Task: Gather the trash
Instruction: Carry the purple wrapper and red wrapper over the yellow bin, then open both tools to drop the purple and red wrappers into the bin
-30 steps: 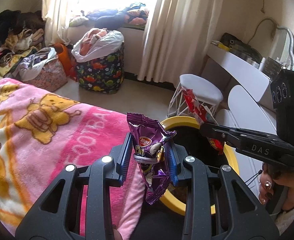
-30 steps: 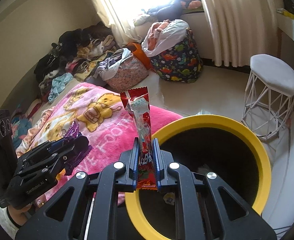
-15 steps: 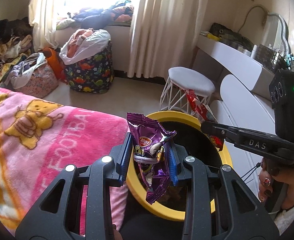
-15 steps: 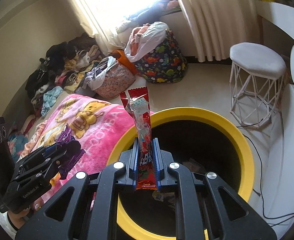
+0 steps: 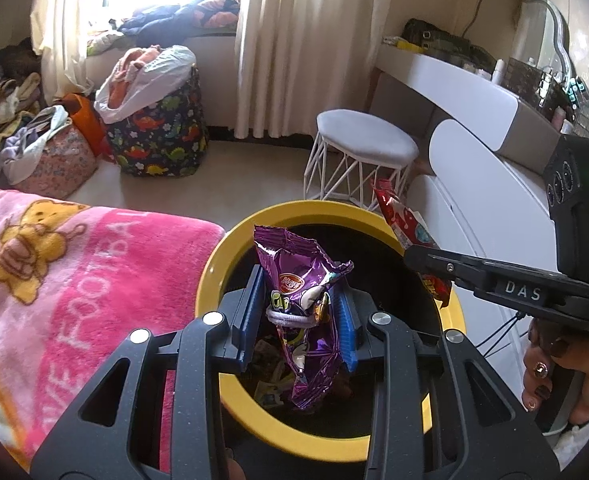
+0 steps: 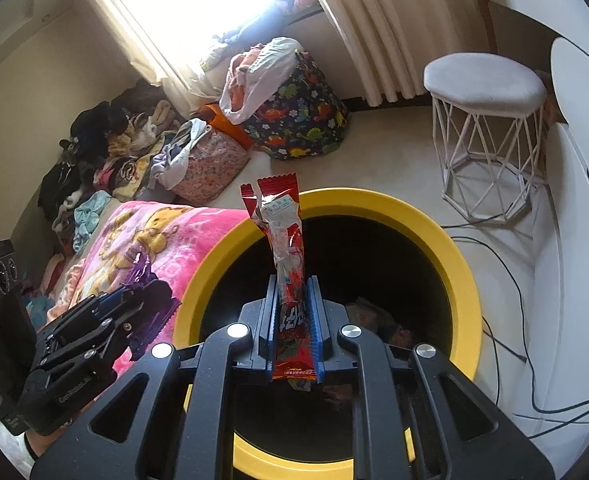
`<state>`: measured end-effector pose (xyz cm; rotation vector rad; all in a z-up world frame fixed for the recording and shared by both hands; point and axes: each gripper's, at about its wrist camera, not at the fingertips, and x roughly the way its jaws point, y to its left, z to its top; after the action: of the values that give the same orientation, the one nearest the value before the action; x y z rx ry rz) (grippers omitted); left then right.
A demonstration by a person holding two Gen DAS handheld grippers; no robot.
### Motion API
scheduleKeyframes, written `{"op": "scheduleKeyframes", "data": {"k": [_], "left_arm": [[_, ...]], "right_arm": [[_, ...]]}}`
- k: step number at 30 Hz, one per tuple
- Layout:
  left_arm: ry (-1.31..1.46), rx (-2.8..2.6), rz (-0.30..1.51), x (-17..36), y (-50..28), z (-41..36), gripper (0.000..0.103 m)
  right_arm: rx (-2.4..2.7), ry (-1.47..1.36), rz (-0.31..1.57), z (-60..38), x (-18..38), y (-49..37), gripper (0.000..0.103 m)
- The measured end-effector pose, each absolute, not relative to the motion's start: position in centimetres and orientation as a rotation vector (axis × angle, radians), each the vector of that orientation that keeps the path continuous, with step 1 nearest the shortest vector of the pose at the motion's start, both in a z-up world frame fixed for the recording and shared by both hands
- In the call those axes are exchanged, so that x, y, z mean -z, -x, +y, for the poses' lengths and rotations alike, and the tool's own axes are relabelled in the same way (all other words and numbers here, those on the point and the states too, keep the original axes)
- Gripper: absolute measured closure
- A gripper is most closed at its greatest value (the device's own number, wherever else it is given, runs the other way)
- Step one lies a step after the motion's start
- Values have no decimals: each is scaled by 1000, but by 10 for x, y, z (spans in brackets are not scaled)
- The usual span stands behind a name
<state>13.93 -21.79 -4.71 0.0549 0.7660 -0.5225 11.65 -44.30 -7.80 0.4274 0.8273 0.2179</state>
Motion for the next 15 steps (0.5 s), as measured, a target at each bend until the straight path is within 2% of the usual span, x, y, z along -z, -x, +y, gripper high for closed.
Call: {"op": "scheduleKeyframes", "data": {"k": [11,15], "left_arm": [[-57,539,810,65,-154,-231,75],[-53,545,827,70,-158,-234,73]], "right_arm": [[-186,-457,861,-449,92,-113,88],[-178,-461,869,-451,95,-111,83]]}}
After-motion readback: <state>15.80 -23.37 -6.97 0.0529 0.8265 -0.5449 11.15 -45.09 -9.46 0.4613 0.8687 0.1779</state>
